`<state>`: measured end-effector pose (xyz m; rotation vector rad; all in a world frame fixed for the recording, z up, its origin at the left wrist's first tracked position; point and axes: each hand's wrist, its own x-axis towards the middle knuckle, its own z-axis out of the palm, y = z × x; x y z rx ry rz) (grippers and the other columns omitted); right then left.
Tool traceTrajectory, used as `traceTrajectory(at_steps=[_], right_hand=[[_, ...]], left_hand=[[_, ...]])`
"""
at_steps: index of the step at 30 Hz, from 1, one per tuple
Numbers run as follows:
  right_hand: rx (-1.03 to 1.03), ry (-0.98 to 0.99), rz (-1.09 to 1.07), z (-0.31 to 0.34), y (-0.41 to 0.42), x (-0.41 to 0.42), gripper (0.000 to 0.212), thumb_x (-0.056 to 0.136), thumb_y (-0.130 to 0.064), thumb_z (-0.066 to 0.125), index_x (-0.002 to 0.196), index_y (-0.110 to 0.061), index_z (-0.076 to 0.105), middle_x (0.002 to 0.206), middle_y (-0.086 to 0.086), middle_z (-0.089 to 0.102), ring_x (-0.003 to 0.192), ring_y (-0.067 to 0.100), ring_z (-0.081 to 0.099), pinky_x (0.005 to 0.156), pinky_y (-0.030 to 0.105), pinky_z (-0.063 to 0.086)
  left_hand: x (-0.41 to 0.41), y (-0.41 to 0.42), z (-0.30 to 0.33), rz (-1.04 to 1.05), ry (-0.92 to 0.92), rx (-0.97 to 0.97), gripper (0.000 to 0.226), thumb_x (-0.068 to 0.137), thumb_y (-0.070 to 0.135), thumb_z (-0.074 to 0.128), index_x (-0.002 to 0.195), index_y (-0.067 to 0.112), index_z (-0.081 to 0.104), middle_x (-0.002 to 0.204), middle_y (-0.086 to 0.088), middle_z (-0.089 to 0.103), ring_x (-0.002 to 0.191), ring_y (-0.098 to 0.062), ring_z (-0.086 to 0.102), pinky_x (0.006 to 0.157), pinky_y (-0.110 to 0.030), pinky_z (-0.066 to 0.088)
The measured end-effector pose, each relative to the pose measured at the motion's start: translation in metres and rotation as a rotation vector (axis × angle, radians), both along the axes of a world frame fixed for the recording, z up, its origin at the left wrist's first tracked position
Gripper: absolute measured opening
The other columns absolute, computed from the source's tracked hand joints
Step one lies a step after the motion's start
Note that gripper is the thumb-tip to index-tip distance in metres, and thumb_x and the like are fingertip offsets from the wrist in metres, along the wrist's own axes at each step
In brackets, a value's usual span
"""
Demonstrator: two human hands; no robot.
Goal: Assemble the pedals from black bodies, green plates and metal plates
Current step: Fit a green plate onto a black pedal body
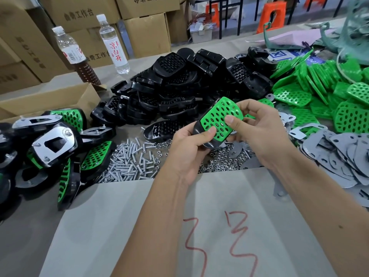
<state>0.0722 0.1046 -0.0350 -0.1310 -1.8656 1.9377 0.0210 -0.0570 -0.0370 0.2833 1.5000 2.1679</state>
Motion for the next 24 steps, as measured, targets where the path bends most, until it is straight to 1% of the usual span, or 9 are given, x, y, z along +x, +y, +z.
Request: traceTrajectory(at_steps=[2,4,8,10,12,15,19,21,24], right_hand=[[0.083,-0.004,-0.05,-0.0014,-0.0005,-0.0002,0.012,0.092,-0.004,0.076,0.095,-0.01,0.067,0.084,-0.005,0.074,0.07,0.017,0.074,0.056,0.028,0.06],[0.114,0.001,-0.09,-0.0017,-0.0001,-0.0001,0.014,0.09,-0.004,0.079,0.095,-0.011,0.067,0.086,0.002,0.074,0.069,0.019,0.074,0.056,0.028,0.06],[-0.015,0.002,-0.1,0.001,0.001,0.0003,0.027,0.087,-0.004,0.081,0.102,-0.009,0.059,0.076,-0.001,0.073,0.065,0.021,0.074,0.055,0.026,0.058],[-0.004,0.001,-0.071,0.0013,-0.0014,-0.0003,0.02,0.088,-0.007,0.081,0.098,-0.009,0.063,0.082,0.005,0.075,0.073,0.026,0.076,0.058,0.026,0.06],[-0.004,0.015,-0.051,0.0011,-0.0039,-0.0003,0.014,0.09,-0.009,0.08,0.093,-0.01,0.066,0.085,0.01,0.075,0.078,0.029,0.076,0.06,0.028,0.061],[-0.042,0.023,-0.025,0.0017,-0.0047,0.0,0.013,0.091,-0.007,0.077,0.092,-0.006,0.065,0.079,0.008,0.071,0.075,0.025,0.076,0.06,0.028,0.061],[-0.087,0.039,0.029,0.0024,-0.0041,0.0017,0.015,0.087,-0.012,0.079,0.09,-0.01,0.065,0.077,0.006,0.068,0.076,0.024,0.076,0.059,0.029,0.061],[-0.102,0.048,0.044,0.0023,-0.0036,0.0025,0.018,0.082,-0.018,0.081,0.09,-0.013,0.065,0.08,0.015,0.064,0.078,0.027,0.077,0.058,0.03,0.061],[-0.087,0.063,0.03,-0.0011,-0.0024,-0.0003,0.022,0.086,-0.014,0.083,0.097,-0.015,0.064,0.092,0.025,0.061,0.084,0.033,0.077,0.057,0.033,0.061]], left_hand=[[0.0011,0.0036,-0.0007,0.03,0.024,-0.063,0.025,0.096,-0.001,0.064,0.121,-0.005,0.067,0.109,-0.017,0.075,0.096,-0.027,0.071,0.09,-0.042,0.062],[0.0026,0.0073,0.0001,0.047,0.035,-0.095,0.025,0.098,0.0,0.064,0.122,-0.005,0.066,0.107,-0.017,0.074,0.096,-0.028,0.07,0.098,-0.049,0.057],[0.0051,0.0077,0.0027,0.074,0.062,-0.083,0.014,0.099,0.003,0.064,0.113,0.002,0.067,0.098,-0.009,0.074,0.084,-0.019,0.071,0.081,-0.038,0.061],[0.0042,0.0062,0.0027,0.089,0.053,-0.054,0.013,0.099,0.004,0.065,0.111,0.006,0.069,0.099,-0.008,0.075,0.084,-0.016,0.072,0.075,-0.029,0.062],[0.0032,0.0052,0.0024,0.102,0.034,-0.029,0.017,0.098,0.004,0.065,0.115,0.006,0.07,0.104,-0.009,0.076,0.089,-0.017,0.073,0.077,-0.027,0.06],[0.003,0.0041,0.0017,0.101,0.042,-0.02,0.016,0.098,0.004,0.065,0.112,0.008,0.071,0.1,-0.006,0.077,0.087,-0.016,0.072,0.077,-0.027,0.059],[0.0026,0.0014,0.0003,0.08,0.058,0.003,0.016,0.096,0.004,0.065,0.11,0.006,0.071,0.1,-0.008,0.077,0.086,-0.019,0.071,0.082,-0.033,0.056],[0.0018,0.0004,0.0005,0.067,0.056,0.014,0.019,0.095,0.003,0.065,0.113,0.004,0.071,0.101,-0.009,0.077,0.089,-0.02,0.073,0.083,-0.034,0.057],[0.0015,0.0005,0.0019,0.058,0.013,0.069,0.02,0.095,0.003,0.064,0.113,0.004,0.071,0.105,-0.01,0.078,0.094,-0.02,0.075,0.083,-0.03,0.06]])
